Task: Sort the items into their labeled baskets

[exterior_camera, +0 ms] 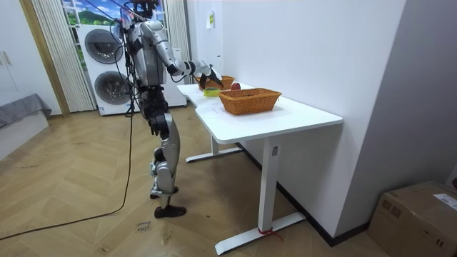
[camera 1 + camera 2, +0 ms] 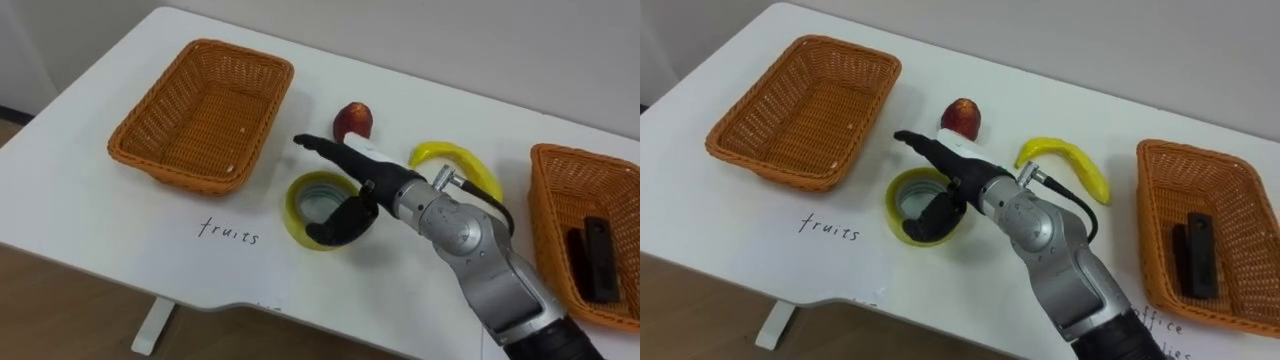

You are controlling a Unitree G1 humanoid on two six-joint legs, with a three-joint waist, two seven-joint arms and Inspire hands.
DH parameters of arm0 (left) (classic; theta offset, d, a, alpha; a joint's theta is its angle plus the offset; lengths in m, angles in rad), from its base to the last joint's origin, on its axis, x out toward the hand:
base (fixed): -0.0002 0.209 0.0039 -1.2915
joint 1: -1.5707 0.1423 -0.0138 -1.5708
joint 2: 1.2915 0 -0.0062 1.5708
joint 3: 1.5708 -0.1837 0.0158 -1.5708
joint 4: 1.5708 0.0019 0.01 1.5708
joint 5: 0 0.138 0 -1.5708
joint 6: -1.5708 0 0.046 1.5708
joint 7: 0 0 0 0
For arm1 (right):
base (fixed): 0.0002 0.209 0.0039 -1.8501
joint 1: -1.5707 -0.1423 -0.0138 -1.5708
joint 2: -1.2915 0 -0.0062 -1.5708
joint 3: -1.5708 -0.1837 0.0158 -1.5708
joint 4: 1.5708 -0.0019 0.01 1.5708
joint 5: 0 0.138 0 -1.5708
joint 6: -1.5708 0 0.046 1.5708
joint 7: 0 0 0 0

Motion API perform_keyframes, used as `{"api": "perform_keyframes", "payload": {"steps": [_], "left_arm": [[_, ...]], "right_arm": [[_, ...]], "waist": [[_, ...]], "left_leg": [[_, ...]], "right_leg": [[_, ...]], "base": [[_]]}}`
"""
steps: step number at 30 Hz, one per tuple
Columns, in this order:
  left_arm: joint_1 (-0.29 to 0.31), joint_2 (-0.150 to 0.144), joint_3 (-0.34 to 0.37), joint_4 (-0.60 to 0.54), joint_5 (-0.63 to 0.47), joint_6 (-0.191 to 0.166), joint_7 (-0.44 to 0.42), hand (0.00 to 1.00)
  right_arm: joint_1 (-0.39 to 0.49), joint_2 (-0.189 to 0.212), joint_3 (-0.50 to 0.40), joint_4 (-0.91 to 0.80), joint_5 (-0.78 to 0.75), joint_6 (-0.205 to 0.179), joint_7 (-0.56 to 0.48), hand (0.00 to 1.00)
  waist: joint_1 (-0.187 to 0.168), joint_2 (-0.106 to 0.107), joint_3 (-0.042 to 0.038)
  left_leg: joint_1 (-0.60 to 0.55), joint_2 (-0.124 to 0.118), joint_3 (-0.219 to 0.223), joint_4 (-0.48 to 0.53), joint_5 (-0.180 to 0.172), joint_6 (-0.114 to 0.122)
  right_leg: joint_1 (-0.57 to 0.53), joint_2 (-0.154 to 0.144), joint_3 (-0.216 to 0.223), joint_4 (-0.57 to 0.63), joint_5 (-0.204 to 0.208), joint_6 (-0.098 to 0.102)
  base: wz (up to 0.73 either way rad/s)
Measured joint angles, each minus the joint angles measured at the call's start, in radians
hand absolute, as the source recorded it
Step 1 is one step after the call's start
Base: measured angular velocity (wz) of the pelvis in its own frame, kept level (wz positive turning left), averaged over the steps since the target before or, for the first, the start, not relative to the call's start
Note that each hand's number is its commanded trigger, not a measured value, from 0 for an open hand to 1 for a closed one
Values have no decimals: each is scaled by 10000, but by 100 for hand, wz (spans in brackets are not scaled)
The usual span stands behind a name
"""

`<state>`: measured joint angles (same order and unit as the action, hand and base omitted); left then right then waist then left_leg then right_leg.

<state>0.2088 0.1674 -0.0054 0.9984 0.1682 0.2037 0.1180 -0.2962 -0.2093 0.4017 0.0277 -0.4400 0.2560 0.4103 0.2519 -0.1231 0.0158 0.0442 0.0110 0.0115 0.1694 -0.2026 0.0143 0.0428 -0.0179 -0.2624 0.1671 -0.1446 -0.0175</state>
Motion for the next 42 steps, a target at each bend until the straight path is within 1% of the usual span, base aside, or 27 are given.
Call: {"api": "perform_keyframes", "payload": {"steps": [1, 5, 9, 15, 18, 21, 24, 26, 29, 30, 34, 38, 42], "left_arm": [[-5, 5, 0, -7, 0, 10, 0, 0], [-33, 8, 1, -29, 1, 92, 0, 0], [5, 8, -1, -55, 0, 111, 6, 0], [-87, 11, -3, -55, -50, 131, 61, 0], [-61, 7, -12, 41, -16, 75, 92, 0], [-32, -8, -23, 25, -19, 26, 131, 0], [-7, -41, -25, 16, -40, -42, 296, 0], [14, -45, -28, 13, -69, -60, 304, 0], [100, -82, -32, 8, -88, -109, 343, 0], [148, -131, -33, 2, -70, -131, 403, 0], [178, -273, -32, -11, -64, -192, 493, 0], [198, -280, -30, -89, -63, -238, 584, 0], [202, -291, -27, -93, -62, -238, 676, 0]], "right_arm": [[-14, -20, 0, -1, -2, 65, 102, 0], [-35, -59, -1, -2, -9, 86, 394, 0], [-64, -62, -4, -5, 20, 261, 507, 0], [-64, -62, -3, -3, 35, 243, 364, 0], [-65, -49, -17, -4, 2, 200, 222, 0], [-65, -36, -52, -34, 8, 132, -33, 0], [-66, 225, -353, -95, -9, 101, -341, 0], [-66, 229, -433, -124, -12, 38, -530, 0], [-66, 346, -730, -135, 15, -16, -921, 0], [-66, 419, -828, -135, 29, -72, -1162, 0], [-66, 498, -976, -135, 74, -320, -1822, 0], [-65, 498, -985, -135, 122, -429, -2194, 0], [-65, 497, -996, -135, 244, -456, -2428, 0]], "waist": [[0, -12, 7], [0, -24, 5], [12, -33, -1], [8, -41, -6], [12, -29, 1], [-2, 12, 28], [-8, 122, 93], [-25, 199, 104], [-2, 292, 77], [-13, 330, 54], [-22, 436, -9], [-23, 432, -20], [-24, 385, -59]], "left_leg": [[-3, -1, 1, -15, -1, 0], [-6, -3, 2, -15, -2, 0], [25, -1, 4, 23, 0, 0], [37, -2, 64, 10, 0, 1], [35, -2, 66, 7, 0, 0], [32, -5, 63, 6, -1, 1], [28, -7, 69, 2, 0, 1], [23, -10, 71, -14, 1, 2], [9, -4, 85, -21, 1, 3], [10, -3, 85, -21, 1, 3], [11, -5, 87, -18, 4, 5], [9, 1, 89, -14, 5, 3], [14, -5, 94, 6, 5, 3]], "right_leg": [[0, 1, 2, 0, 0, 0], [0, 1, 5, 1, 0, 0], [14, 1, -10, 2, 0, 0], [-2, 2, 95, 4, 0, 0], [-4, 5, 85, 4, 0, 0], [-4, 6, 98, 4, 0, 0], [-4, 7, 108, 5, 0, 0], [-7, 6, 107, 6, 0, 0], [-33, 12, 105, 4, 0, 0], [-33, 13, 106, 3, 0, 0], [-33, 9, 102, 1, 0, 0], [-35, 10, 100, 3, 0, 0], [-22, 4, 103, 11, 0, 0]], "base": [[0], [0], [0], [-2], [0], [0], [0], [0], [0], [0], [0], [0], [0]]}}
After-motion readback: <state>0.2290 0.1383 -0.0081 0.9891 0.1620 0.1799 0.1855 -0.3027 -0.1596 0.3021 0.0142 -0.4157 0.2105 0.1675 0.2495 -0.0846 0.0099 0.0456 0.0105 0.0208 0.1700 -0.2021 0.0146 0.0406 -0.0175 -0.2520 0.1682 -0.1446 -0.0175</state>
